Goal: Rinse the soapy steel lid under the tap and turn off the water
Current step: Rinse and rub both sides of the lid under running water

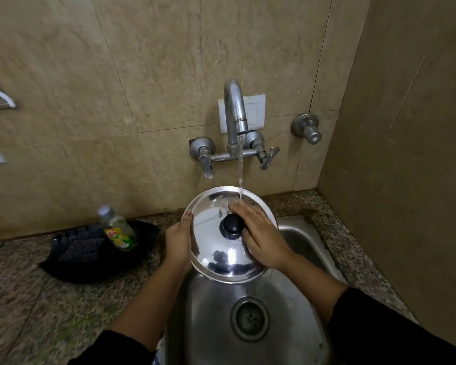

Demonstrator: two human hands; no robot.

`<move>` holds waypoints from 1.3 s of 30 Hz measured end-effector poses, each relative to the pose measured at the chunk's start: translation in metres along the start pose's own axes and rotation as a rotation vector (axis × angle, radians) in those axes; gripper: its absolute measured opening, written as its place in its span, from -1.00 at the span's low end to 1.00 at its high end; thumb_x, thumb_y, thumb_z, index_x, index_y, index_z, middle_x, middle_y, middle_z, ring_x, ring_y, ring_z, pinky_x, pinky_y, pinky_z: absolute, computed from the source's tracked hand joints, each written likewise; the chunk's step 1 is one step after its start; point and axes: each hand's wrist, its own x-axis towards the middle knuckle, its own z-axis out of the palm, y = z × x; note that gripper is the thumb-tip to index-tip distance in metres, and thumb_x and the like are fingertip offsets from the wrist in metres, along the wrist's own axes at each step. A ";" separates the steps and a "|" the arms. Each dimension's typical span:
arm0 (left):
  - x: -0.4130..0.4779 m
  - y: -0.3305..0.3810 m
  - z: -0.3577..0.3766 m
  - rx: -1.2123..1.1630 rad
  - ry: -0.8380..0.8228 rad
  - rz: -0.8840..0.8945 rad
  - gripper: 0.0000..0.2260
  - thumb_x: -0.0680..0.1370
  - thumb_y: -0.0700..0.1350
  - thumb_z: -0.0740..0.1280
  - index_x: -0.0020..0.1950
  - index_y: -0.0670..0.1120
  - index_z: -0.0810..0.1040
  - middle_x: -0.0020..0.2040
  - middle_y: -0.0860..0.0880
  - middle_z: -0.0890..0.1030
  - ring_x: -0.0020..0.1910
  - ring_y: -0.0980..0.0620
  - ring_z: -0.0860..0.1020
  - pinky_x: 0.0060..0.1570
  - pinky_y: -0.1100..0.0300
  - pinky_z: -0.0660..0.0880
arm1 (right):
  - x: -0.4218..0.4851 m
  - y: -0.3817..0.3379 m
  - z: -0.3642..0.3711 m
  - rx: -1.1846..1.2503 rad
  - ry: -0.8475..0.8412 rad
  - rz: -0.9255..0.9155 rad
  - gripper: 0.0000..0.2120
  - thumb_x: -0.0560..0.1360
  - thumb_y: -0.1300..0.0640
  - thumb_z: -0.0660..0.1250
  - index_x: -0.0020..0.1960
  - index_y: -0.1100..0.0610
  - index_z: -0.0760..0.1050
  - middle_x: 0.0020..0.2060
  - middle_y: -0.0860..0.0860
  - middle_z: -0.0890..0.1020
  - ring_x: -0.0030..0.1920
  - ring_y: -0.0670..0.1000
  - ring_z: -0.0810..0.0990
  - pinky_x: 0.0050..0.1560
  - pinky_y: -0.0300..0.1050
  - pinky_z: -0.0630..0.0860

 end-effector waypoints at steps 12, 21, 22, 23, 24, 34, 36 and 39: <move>-0.006 0.021 0.057 0.204 0.055 0.146 -0.59 0.60 0.00 0.21 -0.41 -0.14 0.44 -0.41 -0.09 0.51 -0.35 -0.09 0.50 -0.35 0.16 0.38 | 0.063 -0.014 0.005 -0.159 0.185 0.740 -0.68 0.60 -0.05 0.08 0.19 0.09 0.47 0.17 0.15 0.51 0.04 0.13 0.56 -0.10 -0.06 0.44; -0.004 0.016 0.034 0.239 -0.042 0.254 -0.62 0.60 -0.05 0.23 -0.42 -0.08 0.48 -0.46 -0.04 0.51 -0.45 0.07 0.48 -0.41 0.25 0.40 | 0.055 -0.014 0.009 -0.283 0.156 0.449 -0.70 0.58 0.00 0.07 0.07 0.12 0.51 0.07 0.09 0.56 0.07 0.09 0.52 0.00 -0.04 0.50; -0.007 0.013 0.034 0.249 -0.062 0.265 -0.60 0.60 -0.06 0.23 -0.45 -0.08 0.44 -0.50 -0.01 0.46 -0.50 0.11 0.43 -0.47 0.28 0.36 | 0.062 -0.013 0.005 -0.166 0.152 0.575 -0.71 0.58 -0.01 0.09 0.07 0.12 0.51 0.11 0.10 0.54 0.17 0.12 0.47 0.08 -0.01 0.45; -0.007 0.010 0.035 0.261 -0.088 0.257 -0.58 0.59 -0.05 0.24 -0.47 -0.09 0.40 -0.52 -0.01 0.41 -0.52 0.10 0.40 -0.48 0.27 0.33 | 0.069 -0.012 0.000 -0.087 0.141 0.646 -0.72 0.58 -0.03 0.11 0.07 0.12 0.49 0.15 0.11 0.52 0.22 0.15 0.41 0.12 0.01 0.40; -0.007 0.008 0.035 0.265 -0.107 0.244 -0.58 0.58 -0.04 0.25 -0.47 -0.12 0.39 -0.52 -0.04 0.40 -0.51 0.04 0.39 -0.43 0.24 0.32 | 0.075 -0.013 -0.004 -0.100 0.114 0.644 -0.72 0.58 -0.05 0.12 0.09 0.11 0.46 0.18 0.12 0.48 0.24 0.16 0.38 0.15 0.03 0.36; -0.006 0.003 0.020 0.097 -0.093 0.075 -0.61 0.60 0.01 0.22 -0.27 -0.24 0.57 -0.36 -0.16 0.58 -0.37 -0.07 0.52 -0.31 0.16 0.44 | 0.045 0.006 -0.006 0.065 -0.016 0.374 -0.56 0.61 -0.09 0.12 0.46 0.00 0.28 0.44 -0.03 0.28 0.44 0.03 0.23 0.44 0.00 0.18; -0.006 0.001 0.020 0.077 -0.073 0.047 -0.62 0.60 0.03 0.21 -0.28 -0.18 0.57 -0.38 -0.12 0.58 -0.40 -0.05 0.52 -0.39 0.22 0.44 | 0.045 0.001 -0.002 0.001 0.046 0.437 -0.56 0.63 -0.05 0.07 0.46 0.07 0.30 0.46 -0.02 0.30 0.44 0.05 0.28 0.44 -0.03 0.21; -0.007 -0.001 0.023 0.078 -0.089 0.022 -0.59 0.61 0.06 0.18 -0.28 -0.18 0.57 -0.40 -0.09 0.57 -0.43 -0.01 0.51 -0.53 0.33 0.41 | 0.045 -0.029 0.012 -0.433 -0.048 0.284 -0.51 0.59 0.03 0.02 0.49 0.11 0.27 0.48 0.04 0.32 0.48 0.08 0.26 0.51 0.10 0.08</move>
